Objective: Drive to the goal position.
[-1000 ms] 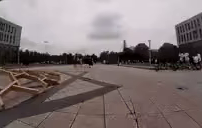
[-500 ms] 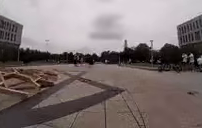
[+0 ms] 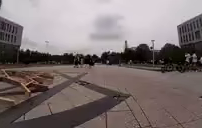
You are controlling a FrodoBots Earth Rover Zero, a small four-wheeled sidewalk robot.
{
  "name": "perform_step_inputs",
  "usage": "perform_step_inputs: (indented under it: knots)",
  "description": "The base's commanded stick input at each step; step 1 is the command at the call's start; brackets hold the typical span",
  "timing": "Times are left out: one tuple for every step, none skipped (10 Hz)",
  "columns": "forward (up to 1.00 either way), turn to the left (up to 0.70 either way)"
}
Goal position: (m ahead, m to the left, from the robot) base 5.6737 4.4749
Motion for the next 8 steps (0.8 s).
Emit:
perform_step_inputs:
  knots:
    - [0.70, 0.01]
    - [0.70, 0.01]
    - [0.70, 0.01]
    - [0.70, 0.01]
    - [0.70, 0.01]
    - [0.70, 0.01]
    - [0.70, 0.01]
    - [0.70, 0.01]
